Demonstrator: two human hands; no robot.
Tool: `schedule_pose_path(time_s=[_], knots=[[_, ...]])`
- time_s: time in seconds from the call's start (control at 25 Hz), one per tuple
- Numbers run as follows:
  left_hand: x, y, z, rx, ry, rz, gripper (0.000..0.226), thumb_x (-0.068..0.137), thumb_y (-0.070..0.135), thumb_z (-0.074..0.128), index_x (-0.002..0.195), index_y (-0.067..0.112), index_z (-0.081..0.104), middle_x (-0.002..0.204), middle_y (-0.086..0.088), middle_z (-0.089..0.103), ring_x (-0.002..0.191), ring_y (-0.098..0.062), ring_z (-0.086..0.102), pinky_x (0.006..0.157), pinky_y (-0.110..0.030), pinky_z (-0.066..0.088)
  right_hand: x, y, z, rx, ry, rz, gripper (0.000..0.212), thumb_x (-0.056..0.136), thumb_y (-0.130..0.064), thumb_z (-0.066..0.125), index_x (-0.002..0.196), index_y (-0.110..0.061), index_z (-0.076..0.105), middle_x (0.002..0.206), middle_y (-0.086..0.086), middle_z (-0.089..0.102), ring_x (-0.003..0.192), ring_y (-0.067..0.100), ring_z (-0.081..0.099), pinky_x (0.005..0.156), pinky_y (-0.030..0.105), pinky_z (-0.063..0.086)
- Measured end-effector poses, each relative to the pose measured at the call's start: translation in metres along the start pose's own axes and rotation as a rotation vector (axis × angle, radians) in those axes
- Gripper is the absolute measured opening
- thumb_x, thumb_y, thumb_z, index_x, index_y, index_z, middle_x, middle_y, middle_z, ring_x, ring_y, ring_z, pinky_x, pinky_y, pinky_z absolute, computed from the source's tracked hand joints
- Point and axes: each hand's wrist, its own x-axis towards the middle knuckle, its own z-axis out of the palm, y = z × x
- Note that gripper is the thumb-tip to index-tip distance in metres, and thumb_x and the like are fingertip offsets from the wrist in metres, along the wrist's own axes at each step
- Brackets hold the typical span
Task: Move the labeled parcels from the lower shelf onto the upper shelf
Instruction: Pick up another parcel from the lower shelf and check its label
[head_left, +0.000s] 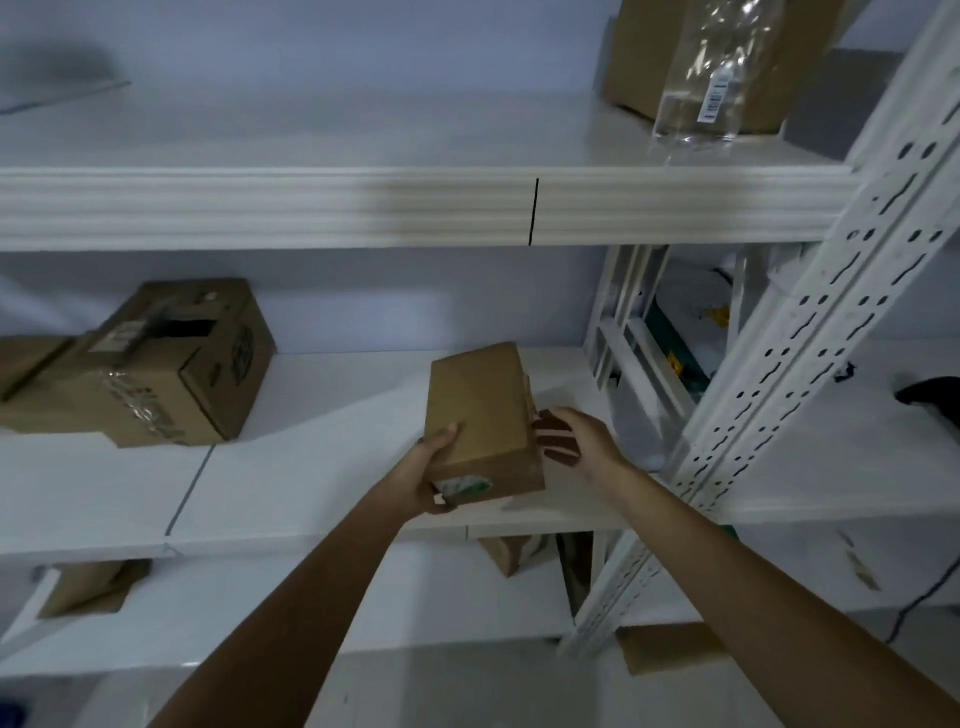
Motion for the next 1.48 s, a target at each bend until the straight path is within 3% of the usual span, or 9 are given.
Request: schedule_pose_path(time_s=[0.28,0.4,0.52,0.64,0.84,1.08,1.2,1.36,1.48], knots=[[-0.019,-0.017,-0.007,-0.333,-0.278,-0.11,0.077,0.076,0.05,0.075,0.141,0.016,0.054,0.14,-0.022,0.06,0.131,-0.045,0.052,0.105,-0.066,0.041,-0.015,0.019,-0.005,0.461,-0.048,0.194,0.054,0.096,-0.042,0.061,0.137,-0.006,0.055,0.122,0.013,0.062,0.107,0.032,0.061,0.093,0.044,0.052],[-0.024,-0.033,-0.004,-0.409,-0.441,-0.173,0.084,0.071,0.052,0.078,0.143,0.014,0.057,0.141,-0.026,0.06,0.131,-0.049,0.049,0.108,-0.068,0.038,-0.021,0.037,0.007,0.661,-0.291,0.242,0.063,0.096,-0.057,0.05,0.134,-0.008,0.063,0.133,0.017,0.064,0.122,0.037,0.061,0.099,0.05,0.051],[-0.027,-0.043,-0.003,-0.37,-0.584,-0.19,0.075,0.08,0.057,0.07,0.139,0.011,0.064,0.135,-0.03,0.064,0.127,-0.051,0.058,0.108,-0.067,0.039,-0.031,0.043,0.023,0.58,-0.391,0.171,0.049,0.103,-0.041,0.038,0.111,-0.011,0.076,0.108,0.014,0.077,0.101,0.036,0.071,0.079,0.045,0.063],[-0.031,-0.031,-0.009,-0.181,-0.466,-0.149,0.065,0.089,0.055,0.061,0.137,0.013,0.066,0.136,-0.023,0.066,0.13,-0.044,0.057,0.106,-0.057,0.047,-0.024,0.045,0.031,0.461,-0.239,0.121,0.027,0.106,-0.011,0.036,0.108,-0.014,0.063,0.103,0.011,0.072,0.095,0.028,0.067,0.064,0.034,0.064],[-0.033,0.016,-0.017,0.195,-0.118,0.11,0.028,0.086,0.045,0.065,0.094,0.018,0.07,0.098,-0.005,0.072,0.09,-0.021,0.066,0.083,-0.033,0.053,-0.023,0.047,0.016,0.594,-0.272,0.196,0.062,0.088,-0.064,0.059,0.119,-0.012,0.072,0.12,0.019,0.073,0.115,0.039,0.063,0.091,0.049,0.054],[-0.047,0.05,0.001,0.672,-0.107,0.097,0.105,0.06,0.08,0.068,0.141,0.017,0.046,0.13,-0.002,0.064,0.119,-0.024,0.064,0.095,-0.037,0.055,-0.021,0.025,0.019,0.338,-0.206,0.139,0.051,0.088,-0.034,0.072,0.133,-0.011,0.062,0.111,0.015,0.075,0.101,0.032,0.07,0.076,0.042,0.059],[-0.045,0.034,0.005,0.566,-0.062,0.153,0.107,0.064,0.061,0.081,0.146,0.012,0.032,0.128,-0.004,0.062,0.107,-0.019,0.065,0.083,-0.034,0.058,-0.024,0.012,0.025,0.247,-0.199,0.058,0.048,0.092,-0.019,0.069,0.137,-0.011,0.058,0.114,0.012,0.071,0.102,0.029,0.068,0.077,0.04,0.057],[-0.039,0.02,-0.018,0.263,-0.177,0.138,0.084,0.071,0.052,0.076,0.143,0.013,0.055,0.136,-0.014,0.068,0.129,-0.035,0.062,0.113,-0.053,0.045,-0.023,-0.002,0.012,0.099,-0.189,-0.014,0.053,0.089,-0.026,0.072,0.139,-0.025,0.054,0.129,0.012,0.065,0.115,0.027,0.062,0.095,0.041,0.053],[-0.04,0.014,-0.025,0.149,-0.256,0.13,0.059,0.081,0.044,0.069,0.135,0.021,0.063,0.129,-0.009,0.074,0.12,-0.027,0.07,0.101,-0.045,0.056,-0.025,-0.001,0.002,0.008,-0.302,0.005,0.06,0.083,-0.038,0.076,0.138,-0.032,0.054,0.124,0.01,0.068,0.112,0.027,0.065,0.097,0.043,0.054]])
